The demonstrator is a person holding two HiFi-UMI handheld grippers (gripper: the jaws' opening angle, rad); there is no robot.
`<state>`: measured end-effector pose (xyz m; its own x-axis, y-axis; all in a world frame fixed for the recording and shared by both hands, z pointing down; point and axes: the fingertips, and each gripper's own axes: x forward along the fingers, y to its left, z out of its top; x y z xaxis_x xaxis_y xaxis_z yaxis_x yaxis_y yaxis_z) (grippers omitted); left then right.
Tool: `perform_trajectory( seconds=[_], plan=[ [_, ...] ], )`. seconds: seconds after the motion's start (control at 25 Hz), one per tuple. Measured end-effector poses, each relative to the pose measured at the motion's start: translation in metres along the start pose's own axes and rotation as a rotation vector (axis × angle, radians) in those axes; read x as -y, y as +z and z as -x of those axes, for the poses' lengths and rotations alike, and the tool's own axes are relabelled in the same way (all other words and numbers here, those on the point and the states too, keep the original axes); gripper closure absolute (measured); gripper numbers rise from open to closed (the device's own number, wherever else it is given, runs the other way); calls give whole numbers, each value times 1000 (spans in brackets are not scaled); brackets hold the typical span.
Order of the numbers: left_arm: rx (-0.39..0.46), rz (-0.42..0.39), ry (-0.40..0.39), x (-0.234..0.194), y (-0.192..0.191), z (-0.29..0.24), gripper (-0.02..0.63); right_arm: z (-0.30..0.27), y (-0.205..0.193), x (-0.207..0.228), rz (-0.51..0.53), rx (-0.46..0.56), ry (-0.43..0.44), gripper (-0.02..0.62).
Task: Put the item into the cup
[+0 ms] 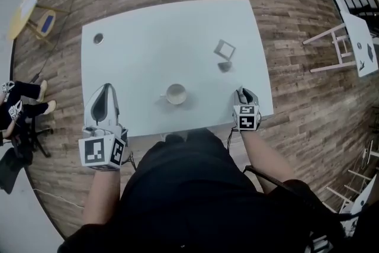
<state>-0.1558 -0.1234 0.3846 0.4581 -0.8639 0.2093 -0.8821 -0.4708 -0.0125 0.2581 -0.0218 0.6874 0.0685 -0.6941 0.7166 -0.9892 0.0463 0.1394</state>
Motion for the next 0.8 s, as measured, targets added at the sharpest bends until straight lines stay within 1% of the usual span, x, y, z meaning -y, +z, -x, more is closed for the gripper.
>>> perform_trajectory(
  seconds=[0.16, 0.28, 0.52, 0.68, 0.8],
  plan=[
    [0, 3, 10, -2, 2, 1, 599, -3, 7, -1, 1, 6, 22, 520],
    [2, 3, 18, -4, 1, 5, 599, 3, 31, -13, 22, 72, 58, 528],
    [19, -13, 4, -1, 1, 8, 598, 19, 84, -38, 50, 190, 138, 529],
    [18, -8, 6, -2, -1, 10, 598, 28, 112, -42, 24, 251, 168, 531],
    [24, 3, 14, -3, -2, 12, 598, 35, 133, -47, 43, 295, 185, 532]
  ],
)
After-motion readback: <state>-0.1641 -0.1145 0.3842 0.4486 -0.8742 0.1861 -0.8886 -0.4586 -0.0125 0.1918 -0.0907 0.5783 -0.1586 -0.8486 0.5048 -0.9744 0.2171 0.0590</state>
